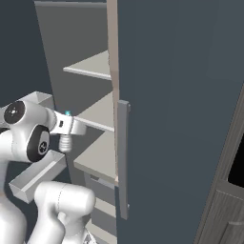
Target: Take the bottled waters from the counter and place them in the freezer to freeze. Close the freezer door after placing the bottles.
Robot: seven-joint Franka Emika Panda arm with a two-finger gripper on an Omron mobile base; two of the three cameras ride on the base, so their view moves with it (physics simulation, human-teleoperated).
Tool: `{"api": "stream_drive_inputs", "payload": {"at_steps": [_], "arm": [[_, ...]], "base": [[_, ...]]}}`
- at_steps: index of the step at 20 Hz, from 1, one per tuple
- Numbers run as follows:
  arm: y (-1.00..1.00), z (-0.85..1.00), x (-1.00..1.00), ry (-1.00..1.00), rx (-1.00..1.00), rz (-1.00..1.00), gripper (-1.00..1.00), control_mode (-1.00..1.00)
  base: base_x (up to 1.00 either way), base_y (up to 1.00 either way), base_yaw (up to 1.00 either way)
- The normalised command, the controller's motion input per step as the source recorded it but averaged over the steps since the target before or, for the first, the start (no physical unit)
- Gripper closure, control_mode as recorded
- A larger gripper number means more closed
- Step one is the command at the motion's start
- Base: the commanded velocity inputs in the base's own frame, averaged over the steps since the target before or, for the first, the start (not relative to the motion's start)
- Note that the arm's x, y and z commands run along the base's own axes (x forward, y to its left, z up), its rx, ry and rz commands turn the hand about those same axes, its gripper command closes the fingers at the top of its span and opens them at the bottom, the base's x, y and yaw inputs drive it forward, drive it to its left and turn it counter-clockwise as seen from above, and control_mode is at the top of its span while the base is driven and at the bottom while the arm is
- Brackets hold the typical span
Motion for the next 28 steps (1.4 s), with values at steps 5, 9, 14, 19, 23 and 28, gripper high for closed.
{"api": "stream_drive_inputs", "payload": {"at_steps": [5,9,14,19,23,28], "arm": [[-0.05,-0.37,0.53,-0.18,0.00,0.00,1.00,-1.00],[-0.36,-0.23,0.51,-0.06,0.00,0.01,1.00,-1.00],[-0.06,-0.15,0.43,-0.07,0.00,0.00,1.00,-1.00],[0.00,0.00,0.22,-0.12,0.00,0.00,1.00,-1.00],[0.00,0.00,0.16,-0.08,0.00,0.00,1.00,-1.00],[0.00,0.10,0.04,-0.04,0.00,0.00,1.00,-1.00]], "base": [[0.00,0.00,0.00],[0.00,0.00,0.00],[0.00,0.00,0.00],[0.00,0.00,0.00],[0.00,0.00,0.00],[0.00,0.00,0.00]]}}
